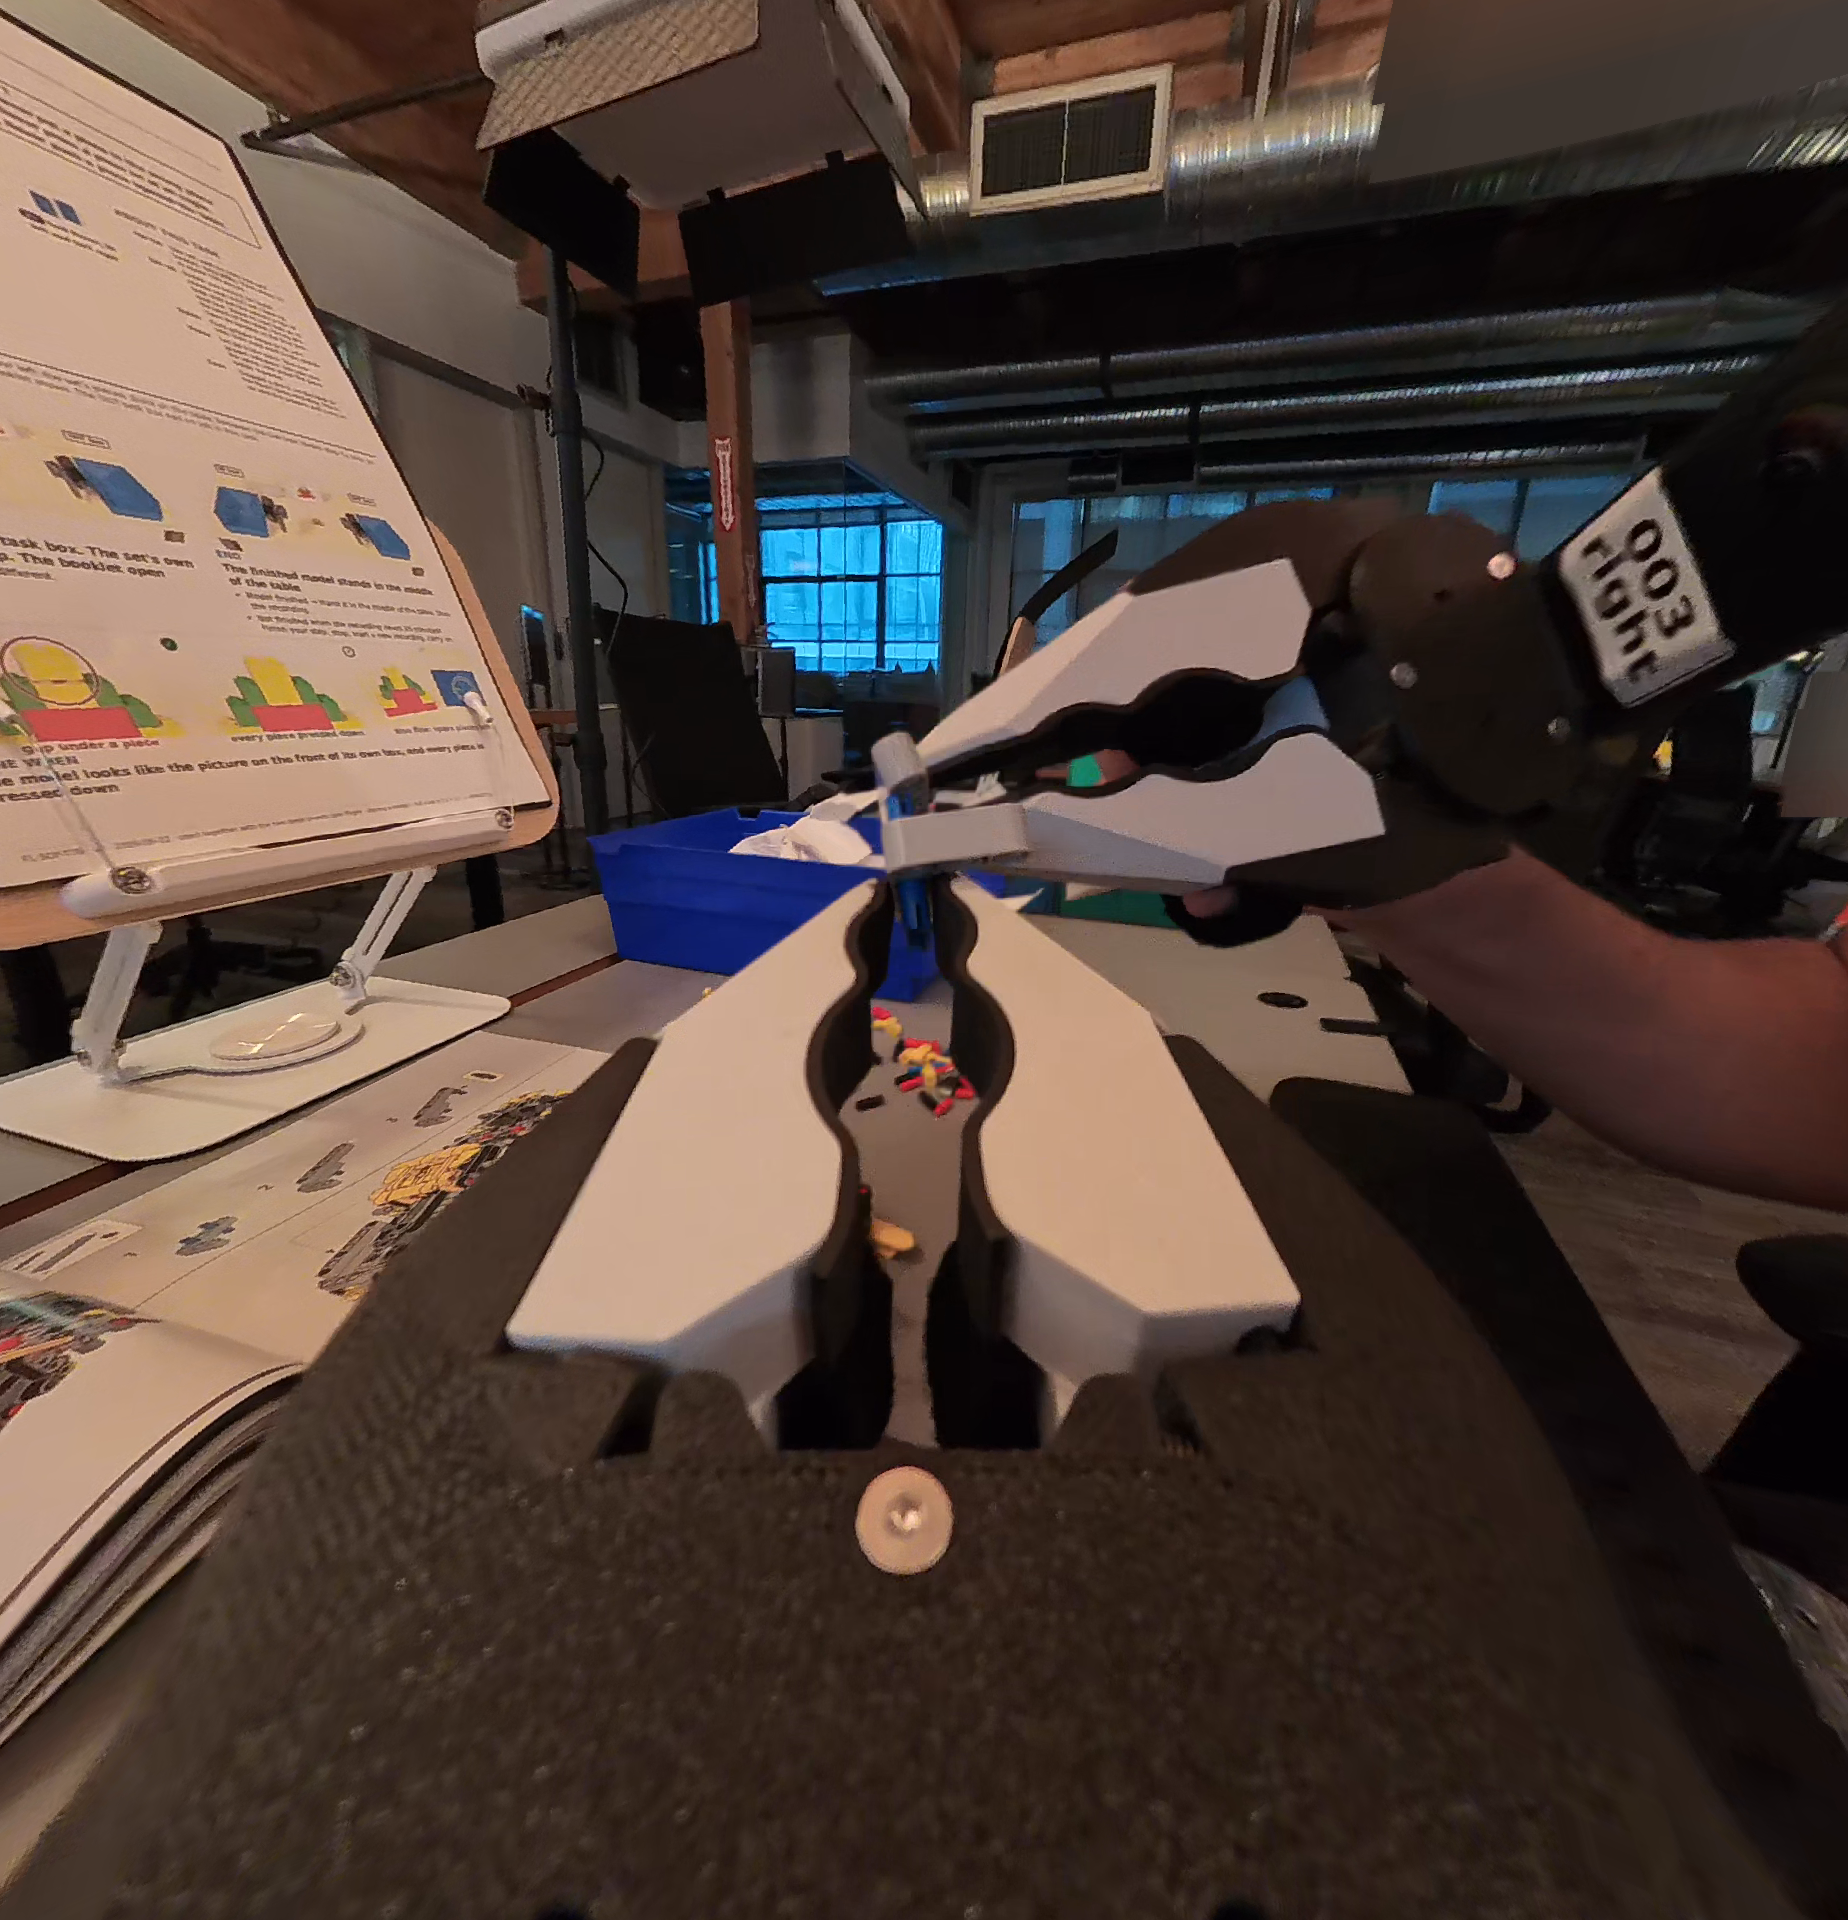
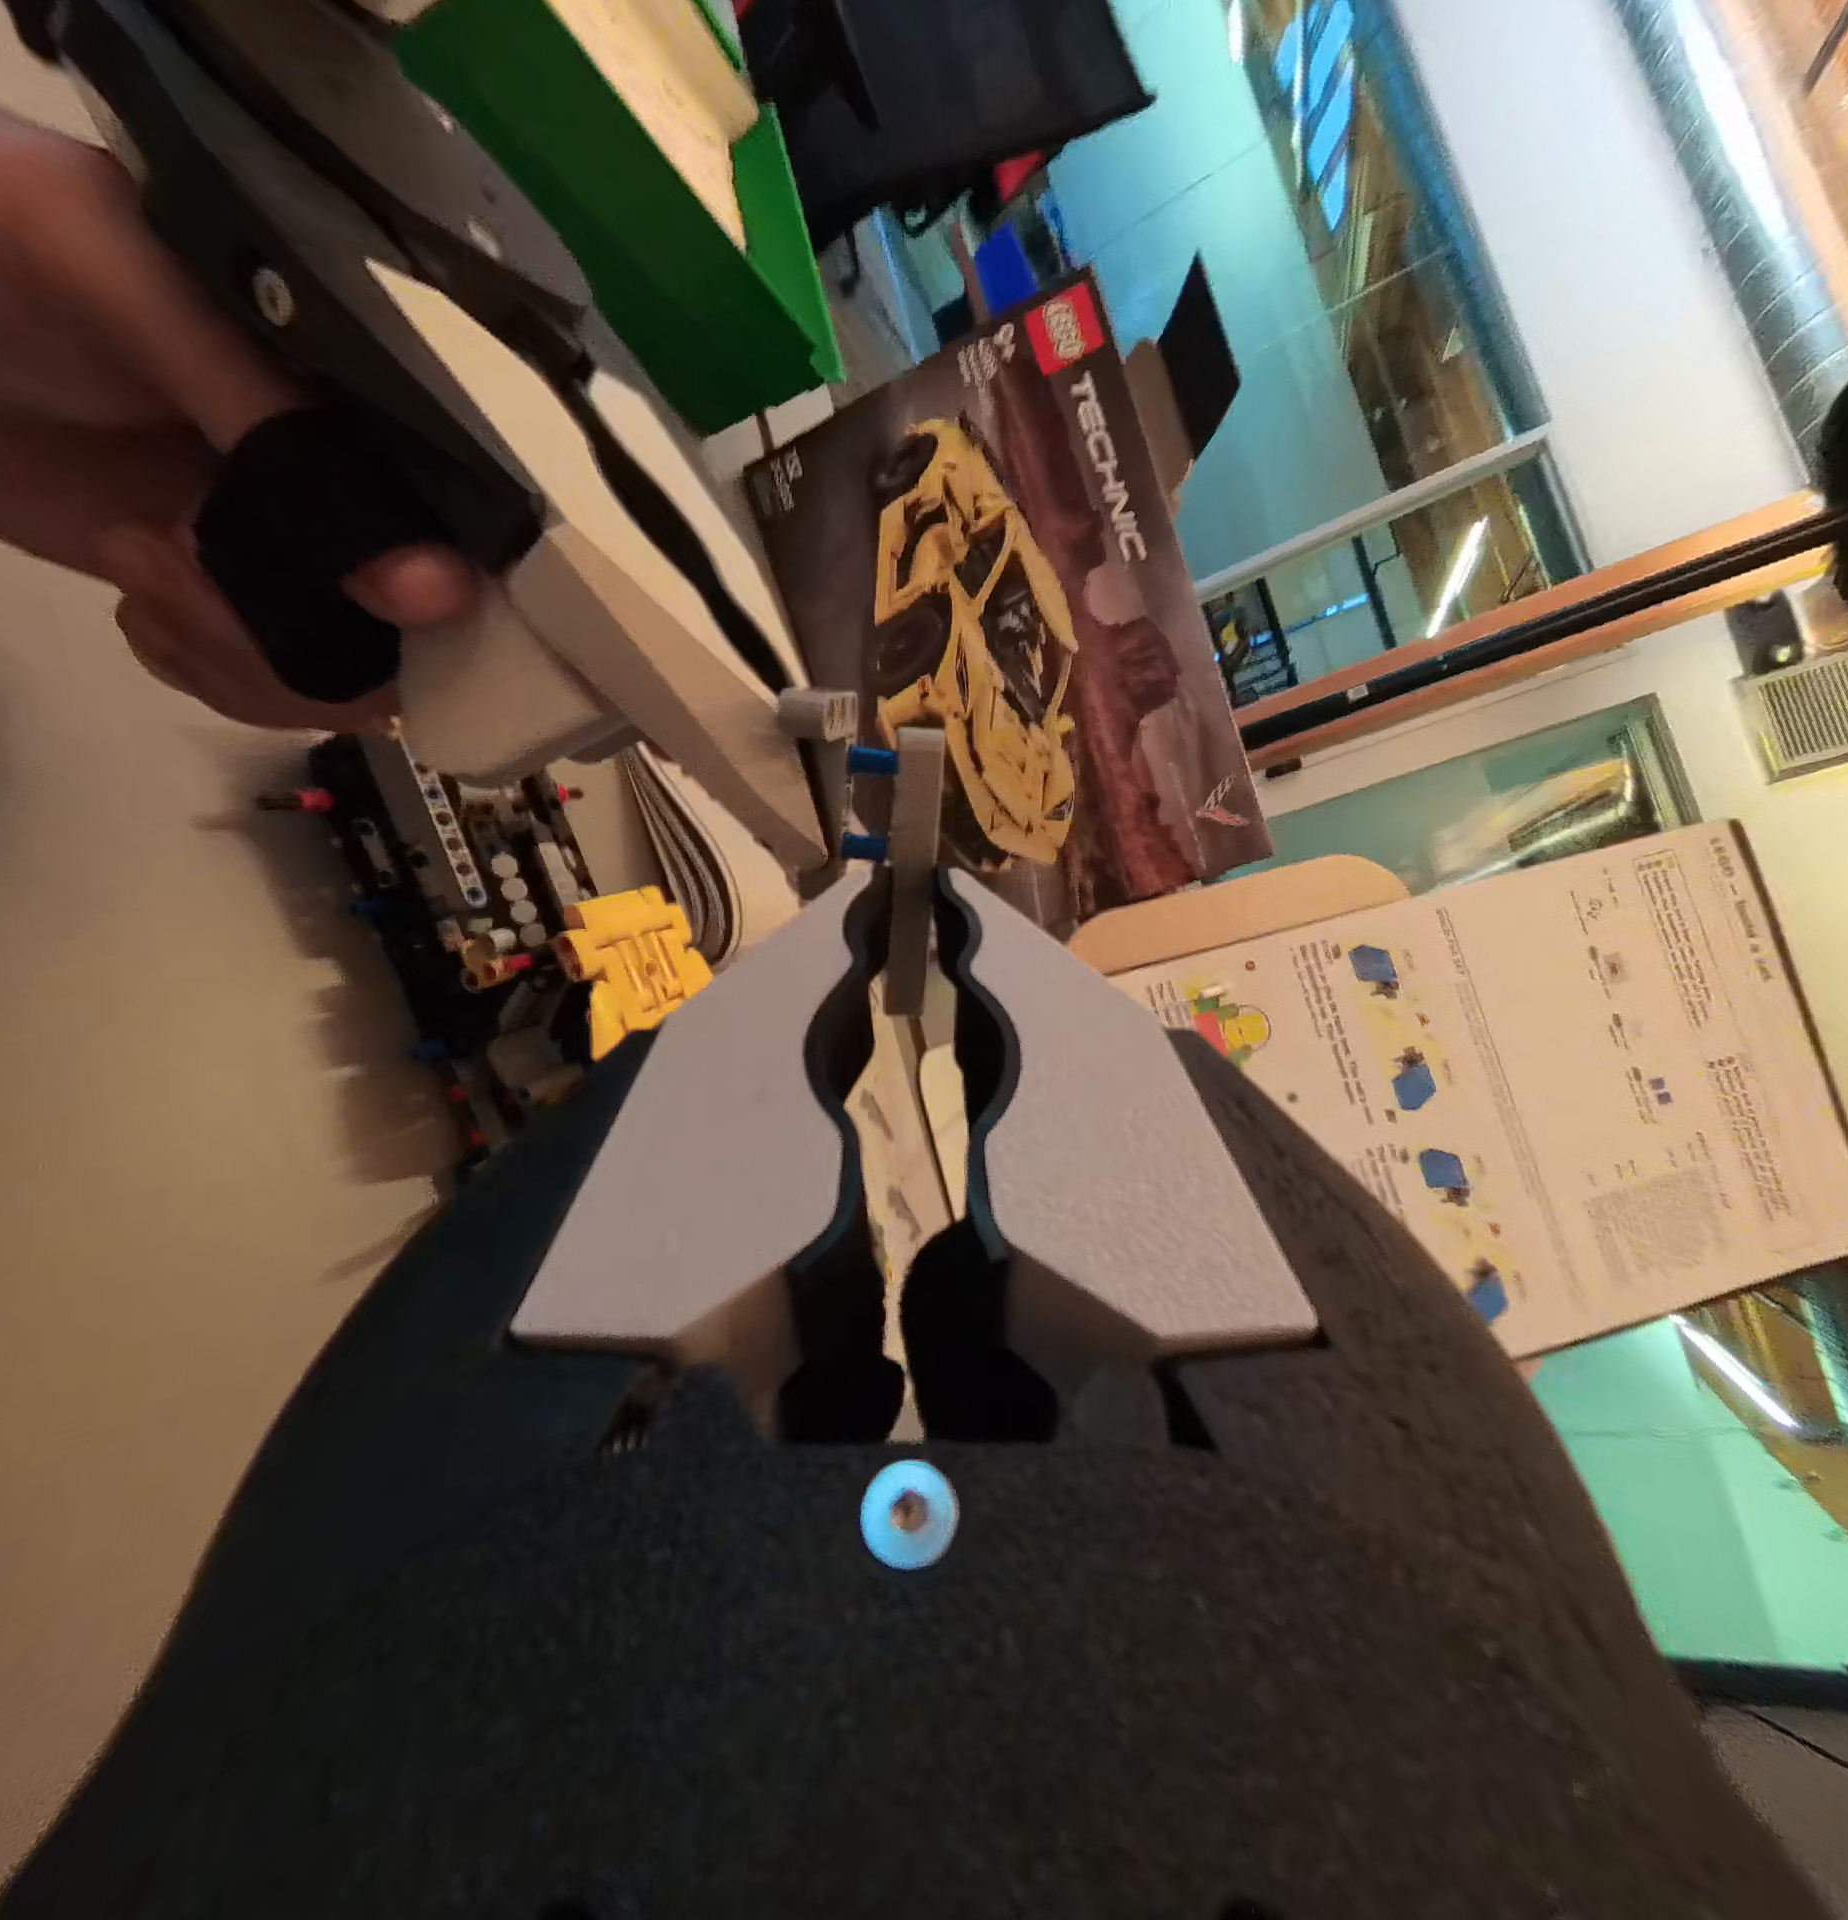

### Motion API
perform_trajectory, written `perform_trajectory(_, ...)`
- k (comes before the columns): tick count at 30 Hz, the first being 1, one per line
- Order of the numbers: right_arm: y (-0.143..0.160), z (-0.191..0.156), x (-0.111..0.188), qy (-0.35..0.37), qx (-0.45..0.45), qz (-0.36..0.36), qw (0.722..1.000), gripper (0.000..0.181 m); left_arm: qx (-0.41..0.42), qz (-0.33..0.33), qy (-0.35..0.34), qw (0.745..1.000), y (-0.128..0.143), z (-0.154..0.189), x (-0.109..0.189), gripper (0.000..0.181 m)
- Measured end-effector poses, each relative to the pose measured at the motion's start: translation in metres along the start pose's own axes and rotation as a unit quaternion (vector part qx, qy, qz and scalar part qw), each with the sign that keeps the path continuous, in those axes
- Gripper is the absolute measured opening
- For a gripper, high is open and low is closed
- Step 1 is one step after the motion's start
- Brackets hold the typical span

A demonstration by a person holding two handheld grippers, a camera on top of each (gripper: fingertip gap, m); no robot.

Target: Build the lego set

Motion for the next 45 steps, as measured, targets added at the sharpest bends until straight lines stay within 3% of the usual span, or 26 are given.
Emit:
perform_trajectory(6, 0.001, -0.004, 0.000, 0.022, 0.068, -0.015, 0.997, 0.007, -0.022, -0.031, -0.014, 0.999, 0.007, 0.001, -0.005, 0.007)
perform_trajectory(17, 0.009, -0.002, -0.002, -0.002, 0.018, -0.013, 1.000, 0.007, -0.015, -0.022, -0.008, 1.000, 0.005, 0.001, -0.004, 0.008)
perform_trajectory(27, 0.008, -0.004, -0.001, 0.015, 0.037, -0.011, 0.999, 0.007, -0.006, -0.023, -0.005, 1.000, 0.005, 0.000, -0.004, 0.007)
perform_trajectory(36, 0.004, -0.004, 0.007, 0.030, 0.016, 0.043, 0.998, 0.007, 0.035, -0.010, 0.018, 0.999, 0.002, -0.002, -0.002, 0.007)
perform_trajectory(38, 0.011, -0.005, -0.001, 0.011, 0.001, 0.010, 1.000, 0.007, 0.051, 0.002, 0.019, 0.999, 0.000, -0.006, 0.002, 0.007)
perform_trajectory(45, 0.009, 0.000, -0.001, 0.016, -0.012, 0.019, 1.000, 0.007, 0.043, -0.011, 0.022, 0.999, 0.002, -0.004, -0.001, 0.007)
Point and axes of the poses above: each gripper's, where its closed fingertips meet, x back along the fingers, y out of its underside, z = x × y across the jaws, the point moved 4 cm from there along x, back along the fingers, and after that the axes turned 15 degrees about -z, right-handed, at the moved point
